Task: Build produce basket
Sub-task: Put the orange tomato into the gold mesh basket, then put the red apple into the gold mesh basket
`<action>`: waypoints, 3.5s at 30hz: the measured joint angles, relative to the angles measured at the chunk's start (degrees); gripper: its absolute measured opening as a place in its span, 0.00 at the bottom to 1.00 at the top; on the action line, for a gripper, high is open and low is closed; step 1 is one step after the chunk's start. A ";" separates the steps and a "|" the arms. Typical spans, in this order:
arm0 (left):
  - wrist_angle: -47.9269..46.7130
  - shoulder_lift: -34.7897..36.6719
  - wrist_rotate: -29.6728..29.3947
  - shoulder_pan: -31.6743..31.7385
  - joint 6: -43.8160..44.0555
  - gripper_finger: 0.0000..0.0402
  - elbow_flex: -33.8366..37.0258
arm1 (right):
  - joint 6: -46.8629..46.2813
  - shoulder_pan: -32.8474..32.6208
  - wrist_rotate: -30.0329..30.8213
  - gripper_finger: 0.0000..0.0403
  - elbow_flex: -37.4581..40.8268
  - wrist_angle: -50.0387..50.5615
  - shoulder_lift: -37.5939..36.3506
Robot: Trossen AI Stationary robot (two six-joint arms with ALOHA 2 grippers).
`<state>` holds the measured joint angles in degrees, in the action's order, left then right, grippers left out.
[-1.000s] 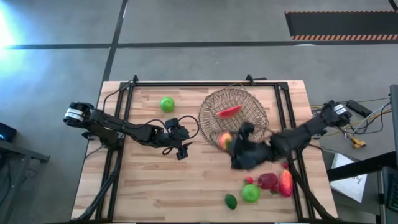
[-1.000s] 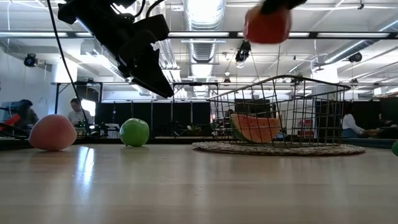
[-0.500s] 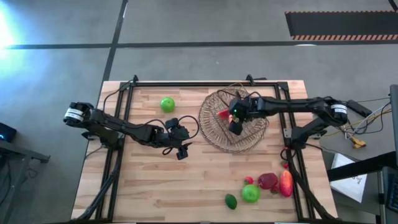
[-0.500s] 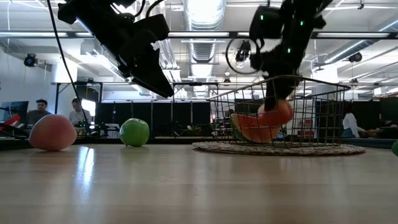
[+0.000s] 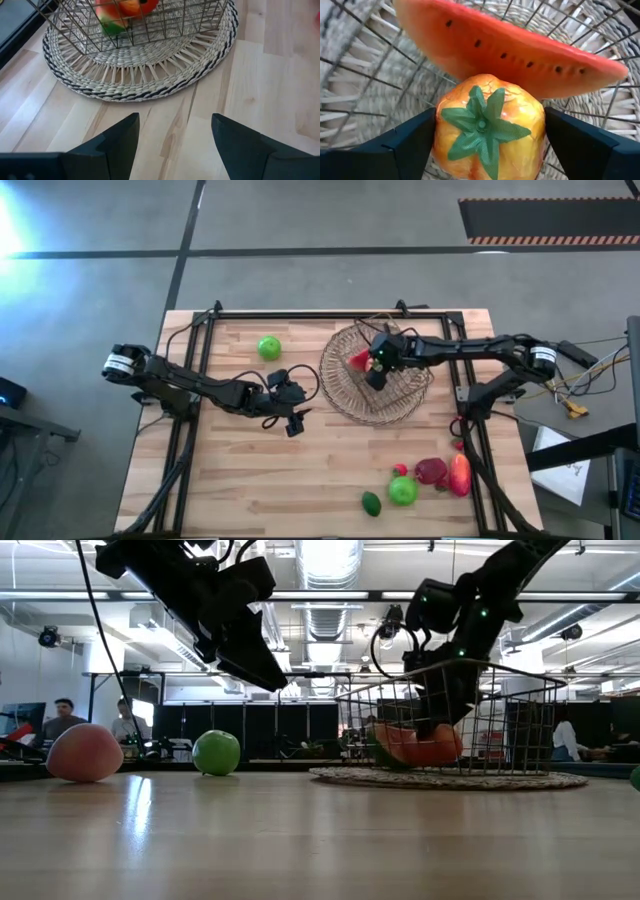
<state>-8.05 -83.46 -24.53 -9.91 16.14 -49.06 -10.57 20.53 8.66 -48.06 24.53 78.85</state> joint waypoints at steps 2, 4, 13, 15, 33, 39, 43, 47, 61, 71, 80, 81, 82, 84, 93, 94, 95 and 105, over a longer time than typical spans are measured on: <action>0.02 0.00 0.00 0.00 0.00 0.57 0.00 | 0.04 -0.02 2.44 0.88 0.10 -0.01 0.00; 0.02 0.00 0.00 0.00 0.00 0.57 0.00 | 0.24 -0.02 4.91 0.89 0.10 -0.03 0.00; 0.04 0.00 0.00 0.00 0.00 0.57 0.02 | 1.46 0.00 10.91 0.89 0.03 -0.41 0.00; 0.04 0.00 0.00 0.00 0.00 0.57 0.02 | 1.45 0.00 10.89 0.89 0.03 -0.41 0.00; 0.13 -0.61 0.02 0.04 0.00 0.57 0.02 | 0.08 0.04 9.14 0.92 0.71 -1.08 0.00; 0.15 -0.61 0.02 0.04 0.00 0.57 0.02 | 1.01 0.24 9.12 0.98 0.71 -1.18 0.00; 0.16 -0.59 0.02 0.04 0.00 0.57 0.02 | 3.03 0.26 9.57 0.99 0.71 -1.49 -0.25; 0.14 -0.59 0.02 0.04 0.00 0.57 0.02 | 3.75 0.24 10.84 0.99 0.71 -1.24 -2.65; 0.13 -0.55 0.04 0.04 0.02 0.57 0.02 | -3.96 -28.16 28.90 0.99 0.44 5.95 -22.41; 0.15 -0.52 0.02 0.04 0.04 0.57 0.02 | -29.08 -57.12 23.91 0.99 -8.03 25.44 -14.14; 0.17 -0.52 0.02 0.04 0.02 0.57 0.02 | -49.23 -67.99 3.28 0.99 -20.41 44.77 1.79; 0.15 -0.50 0.04 0.04 0.02 0.57 0.02 | -48.26 -68.66 2.08 0.99 -21.55 45.42 3.41; 0.16 -0.50 0.02 0.04 0.02 0.57 0.02 | -47.13 -69.24 1.03 0.99 -22.46 46.02 5.08; 0.15 -0.50 0.02 0.05 0.00 0.57 -0.04 | -44.79 -70.07 -1.52 0.99 -23.63 47.14 7.95; 0.17 -0.50 0.02 0.11 -0.34 0.57 -0.09 | -40.60 -70.41 -9.12 0.99 -23.30 48.58 15.32; 0.17 -0.50 0.03 0.15 -0.46 0.57 -0.09 | -39.64 -70.42 -9.14 0.99 -23.00 48.59 15.65; 0.18 -0.50 0.02 0.15 -0.48 0.57 -0.09 | -39.28 -70.40 -9.13 0.99 -22.79 48.61 15.93; 0.15 -0.50 0.04 0.15 -0.52 0.57 -0.11 | -36.30 -69.64 -9.18 0.99 -15.62 38.87 16.11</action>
<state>-7.90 -83.96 -24.49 -9.76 15.62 -49.17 -46.87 -49.11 -0.51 -63.68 63.39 94.96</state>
